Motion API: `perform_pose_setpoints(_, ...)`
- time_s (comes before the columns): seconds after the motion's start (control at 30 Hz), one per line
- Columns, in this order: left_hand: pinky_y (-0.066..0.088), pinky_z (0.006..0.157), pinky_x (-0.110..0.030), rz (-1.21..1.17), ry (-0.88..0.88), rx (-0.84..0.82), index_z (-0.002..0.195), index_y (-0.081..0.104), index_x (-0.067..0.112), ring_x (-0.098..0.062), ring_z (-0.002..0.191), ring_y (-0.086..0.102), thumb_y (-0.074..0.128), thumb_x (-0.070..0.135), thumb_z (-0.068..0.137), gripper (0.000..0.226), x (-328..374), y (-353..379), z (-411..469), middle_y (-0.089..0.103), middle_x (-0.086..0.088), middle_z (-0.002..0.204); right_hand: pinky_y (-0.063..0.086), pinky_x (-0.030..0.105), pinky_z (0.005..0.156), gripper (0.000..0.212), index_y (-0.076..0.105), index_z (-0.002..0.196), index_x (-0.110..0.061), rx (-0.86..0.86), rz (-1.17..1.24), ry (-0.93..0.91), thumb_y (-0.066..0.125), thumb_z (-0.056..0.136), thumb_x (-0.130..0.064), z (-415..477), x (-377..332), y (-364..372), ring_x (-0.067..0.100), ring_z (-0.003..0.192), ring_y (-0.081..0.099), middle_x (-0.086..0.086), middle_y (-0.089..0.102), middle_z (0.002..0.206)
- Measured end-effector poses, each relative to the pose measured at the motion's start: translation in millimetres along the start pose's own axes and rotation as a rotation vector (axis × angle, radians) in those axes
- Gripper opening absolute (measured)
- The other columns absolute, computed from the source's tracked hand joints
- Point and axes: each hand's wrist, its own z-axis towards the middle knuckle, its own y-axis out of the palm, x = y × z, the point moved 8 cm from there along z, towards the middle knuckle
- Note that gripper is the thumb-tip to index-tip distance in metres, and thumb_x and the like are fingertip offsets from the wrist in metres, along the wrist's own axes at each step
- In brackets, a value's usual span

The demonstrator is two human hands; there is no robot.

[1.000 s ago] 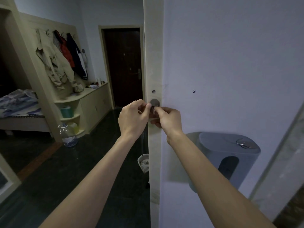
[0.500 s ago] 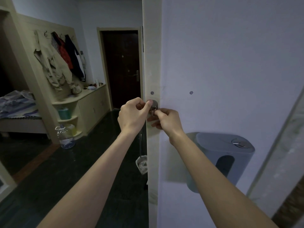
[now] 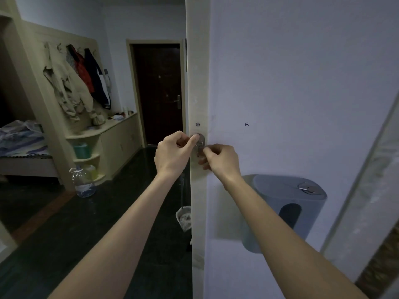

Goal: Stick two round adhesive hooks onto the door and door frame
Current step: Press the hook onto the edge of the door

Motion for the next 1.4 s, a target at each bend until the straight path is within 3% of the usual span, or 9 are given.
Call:
perform_pose_setpoints(0.07,0.065,0.078,-0.044,-0.054,-0.015,-0.031,0.089,0.073,0.02,-0.016,0.076,0.072,0.07,0.052,0.097,0.033,-9,2,-2,0.073,0.002,0.081,0.064,0.045,0.085,0.033,0.078,0.081,-0.023,0.041,-0.06,-0.036,0.06,0.1,-0.043,3,-4,-7,0.014,0.064,0.076,-0.006,0.079,0.069)
perform_pose_setpoints(0.17,0.065,0.08,-0.045,-0.068,-0.048,-0.027,0.09,0.074,0.019,-0.017,0.075,0.073,0.071,0.051,0.096,0.033,-16,1,-3,0.074,0.001,0.081,0.063,0.043,0.085,0.038,0.075,0.078,-0.024,0.034,-0.128,-0.072,0.057,0.103,-0.047,8,-9,-9,0.014,0.063,0.076,-0.006,0.078,0.068)
perform_pose_setpoints(0.43,0.063,0.074,-0.035,-0.027,-0.058,0.022,0.09,0.072,0.022,-0.013,0.071,0.071,0.07,0.053,0.095,0.032,-18,1,-8,0.072,0.004,0.077,0.063,0.039,0.08,0.046,0.075,0.079,-0.02,0.082,-0.256,-0.12,0.051,0.106,-0.049,8,-10,-8,0.013,0.06,0.074,-0.007,0.076,0.065)
perform_pose_setpoints(0.73,0.054,0.066,-0.024,0.006,-0.013,0.031,0.092,0.073,0.019,-0.009,0.069,0.069,0.071,0.046,0.096,0.028,-22,4,-16,0.071,0.005,0.077,0.056,0.029,0.075,0.033,0.075,0.089,-0.027,0.082,-0.357,-0.111,0.052,0.103,-0.047,1,-7,-10,0.013,0.066,0.073,-0.009,0.07,0.058)
perform_pose_setpoints(0.97,0.055,0.066,-0.025,0.047,-0.022,-0.005,0.094,0.074,0.02,-0.007,0.073,0.068,0.072,0.044,0.098,0.024,-19,7,-28,0.07,0.007,0.08,0.062,0.038,0.08,0.035,0.073,0.086,-0.03,0.021,-0.365,-0.14,0.049,0.102,-0.05,-10,0,-4,0.011,0.065,0.073,-0.01,0.076,0.069)
perform_pose_setpoints(1.1,0.057,0.069,-0.029,0.035,-0.045,-0.001,0.095,0.074,0.02,-0.007,0.074,0.067,0.069,0.045,0.099,0.025,-18,7,-34,0.068,0.008,0.079,0.061,0.035,0.079,0.027,0.068,0.085,-0.034,0.014,-0.335,-0.126,0.054,0.101,-0.05,-18,2,-6,0.008,0.062,0.073,-0.009,0.077,0.07)
perform_pose_setpoints(1.3,0.062,0.074,-0.035,-0.127,0.0,0.008,0.107,0.066,0.017,-0.011,0.081,0.07,0.06,0.033,0.107,0.017,9,11,-58,0.068,0.006,0.088,0.052,0.023,0.064,0.027,0.07,0.09,-0.024,0.003,-0.286,-0.148,0.057,0.105,-0.042,-40,-2,-34,0.003,0.061,0.071,-0.008,0.077,0.076)
perform_pose_setpoints(1.4,0.054,0.07,-0.024,-0.133,0.0,0.11,0.12,0.058,0.016,-0.004,0.081,0.066,0.058,0.03,0.108,0.018,26,8,-74,0.062,0.014,0.089,0.055,0.024,0.064,0.025,0.071,0.089,-0.021,0.015,-0.217,-0.156,0.06,0.104,-0.037,-50,0,-65,0.006,0.058,0.072,-0.007,0.078,0.074)
